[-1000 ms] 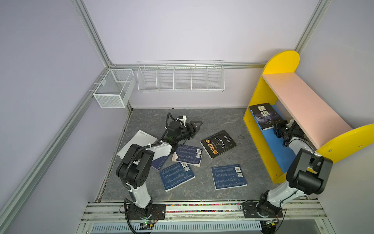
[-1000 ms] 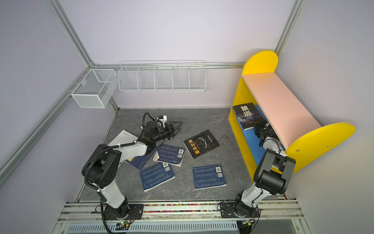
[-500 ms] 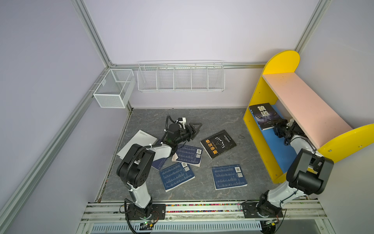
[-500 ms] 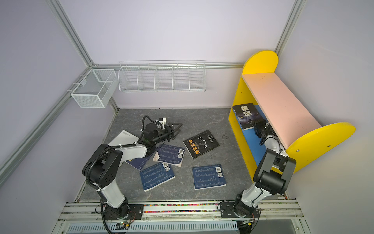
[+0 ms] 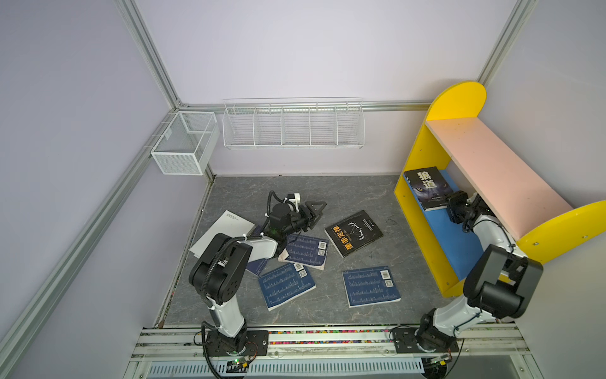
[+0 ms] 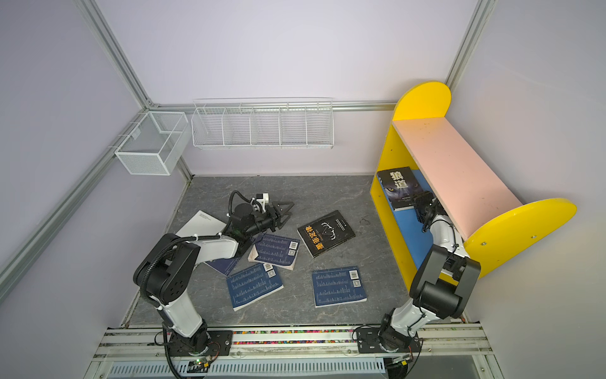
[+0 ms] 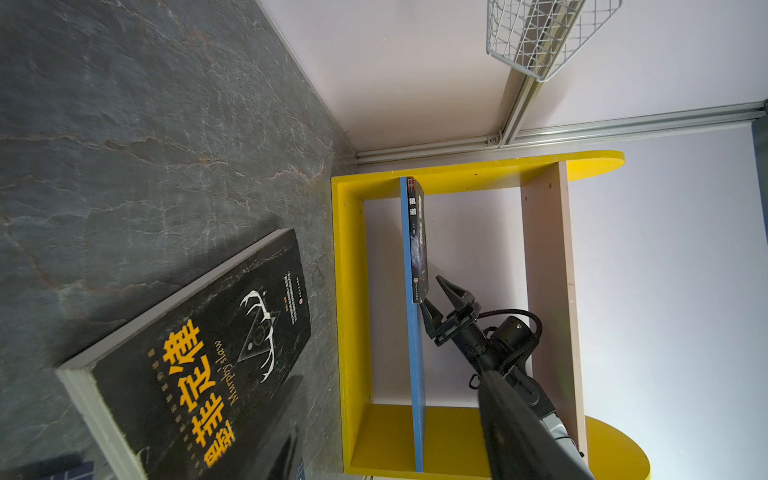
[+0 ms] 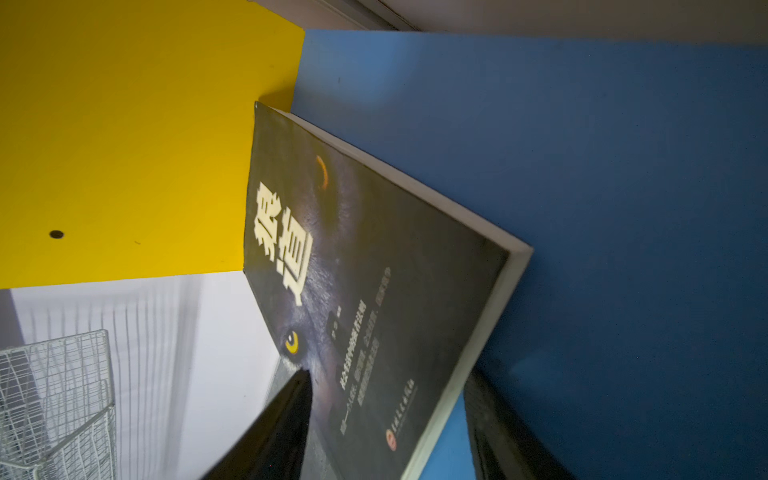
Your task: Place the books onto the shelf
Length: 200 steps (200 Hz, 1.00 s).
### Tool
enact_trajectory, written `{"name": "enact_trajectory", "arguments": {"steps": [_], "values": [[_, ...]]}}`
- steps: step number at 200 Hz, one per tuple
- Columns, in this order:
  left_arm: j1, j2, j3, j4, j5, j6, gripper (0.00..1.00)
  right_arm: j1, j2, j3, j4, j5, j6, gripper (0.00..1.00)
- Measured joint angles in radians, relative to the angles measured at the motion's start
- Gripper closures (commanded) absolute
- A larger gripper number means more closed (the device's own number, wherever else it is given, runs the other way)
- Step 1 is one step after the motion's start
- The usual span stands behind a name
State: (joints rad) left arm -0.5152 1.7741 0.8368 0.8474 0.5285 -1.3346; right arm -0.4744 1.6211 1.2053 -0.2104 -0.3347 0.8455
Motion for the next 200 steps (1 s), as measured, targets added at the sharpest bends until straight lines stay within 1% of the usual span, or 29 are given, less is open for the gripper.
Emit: {"name": "enact_trajectory", "arguments": {"steps": [26, 54, 101, 149, 168, 188, 200], "values": [[0.0, -0.003, 0.0, 0.004, 0.0, 0.001, 0.34, 0.001, -0.013, -0.005, -0.014, 0.005, -0.011, 0.35], [0.0, -0.02, -0.001, -0.02, -0.004, 0.016, 0.34, 0.004, -0.042, -0.035, -0.016, -0.034, -0.013, 0.34], [-0.009, -0.09, -0.001, -0.152, -0.027, 0.098, 0.33, 0.051, -0.097, -0.091, -0.021, -0.09, -0.015, 0.32], [-0.013, -0.147, -0.001, -0.304, -0.05, 0.19, 0.3, 0.159, -0.134, -0.118, -0.021, -0.156, -0.027, 0.31], [-0.013, -0.164, -0.001, -0.367, -0.061, 0.237, 0.3, 0.203, -0.177, -0.133, -0.042, -0.168, -0.048, 0.3], [-0.018, -0.188, -0.001, -0.451, -0.087, 0.286, 0.3, 0.254, -0.243, -0.16, -0.078, -0.164, -0.08, 0.29], [-0.03, -0.207, -0.001, -0.51, -0.119, 0.316, 0.3, 0.301, -0.277, -0.171, -0.108, -0.135, -0.122, 0.27]]}}
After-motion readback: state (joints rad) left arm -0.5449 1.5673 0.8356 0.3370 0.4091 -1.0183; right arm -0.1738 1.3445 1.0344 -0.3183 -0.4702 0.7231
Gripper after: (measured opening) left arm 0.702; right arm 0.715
